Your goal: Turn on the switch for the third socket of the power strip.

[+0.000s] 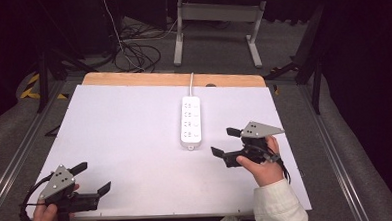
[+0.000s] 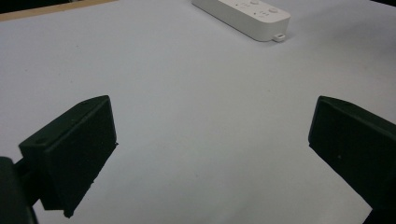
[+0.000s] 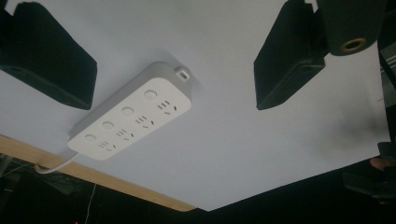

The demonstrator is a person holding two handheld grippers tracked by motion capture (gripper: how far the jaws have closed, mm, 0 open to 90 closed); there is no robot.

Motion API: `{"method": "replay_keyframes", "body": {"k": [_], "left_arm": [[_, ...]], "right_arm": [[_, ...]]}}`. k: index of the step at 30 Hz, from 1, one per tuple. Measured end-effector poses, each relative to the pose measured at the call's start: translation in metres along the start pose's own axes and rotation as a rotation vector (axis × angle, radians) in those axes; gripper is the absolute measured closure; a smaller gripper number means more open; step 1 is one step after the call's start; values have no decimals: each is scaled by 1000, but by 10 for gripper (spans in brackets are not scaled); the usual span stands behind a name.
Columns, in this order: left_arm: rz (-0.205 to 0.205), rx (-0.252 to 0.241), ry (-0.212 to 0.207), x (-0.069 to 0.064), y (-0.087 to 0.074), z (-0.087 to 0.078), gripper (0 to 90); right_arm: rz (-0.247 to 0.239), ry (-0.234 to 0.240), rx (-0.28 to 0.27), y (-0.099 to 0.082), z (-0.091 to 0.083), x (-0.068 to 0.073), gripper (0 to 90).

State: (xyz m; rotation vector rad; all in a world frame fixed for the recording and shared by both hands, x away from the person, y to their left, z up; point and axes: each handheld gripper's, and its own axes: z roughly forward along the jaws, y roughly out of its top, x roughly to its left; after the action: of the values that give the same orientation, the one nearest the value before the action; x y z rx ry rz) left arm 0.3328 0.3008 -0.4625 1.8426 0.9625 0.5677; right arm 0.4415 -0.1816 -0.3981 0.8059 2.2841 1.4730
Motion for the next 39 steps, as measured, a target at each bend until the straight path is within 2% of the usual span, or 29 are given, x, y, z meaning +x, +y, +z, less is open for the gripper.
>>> {"method": "replay_keyframes", "body": {"k": [5,9,13,19,20,21,24,27,33,35,39], "left_arm": [[5,-12,-6,1,0,-1,15],[0,-16,-5,1,-1,-2,15],[7,-16,-4,0,-1,-2,15],[25,-18,-5,-1,-1,-2,15],[26,-20,-5,-1,-1,-2,15],[18,-23,-8,-1,-1,-2,15],[20,-25,-11,-1,-2,-2,15],[28,-25,-8,0,-2,-1,15],[26,-27,-16,1,-4,-1,15],[21,-31,-14,1,-5,-1,15],[23,-35,-11,1,-5,-1,15]], "right_arm": [[20,7,-3,-18,-9,-2,113],[20,30,27,-31,-12,-2,108],[-1,21,40,-45,-12,-1,108],[13,-6,30,-63,-13,-1,125],[9,-26,30,-68,-13,-2,136],[9,-26,30,-68,-13,-2,136],[39,-36,21,-78,-13,-3,151],[45,-42,51,-86,-12,-5,152],[45,-57,59,-94,-17,-8,200],[40,-68,77,-98,-18,-8,201],[24,-61,115,-105,-16,-9,197]]}}
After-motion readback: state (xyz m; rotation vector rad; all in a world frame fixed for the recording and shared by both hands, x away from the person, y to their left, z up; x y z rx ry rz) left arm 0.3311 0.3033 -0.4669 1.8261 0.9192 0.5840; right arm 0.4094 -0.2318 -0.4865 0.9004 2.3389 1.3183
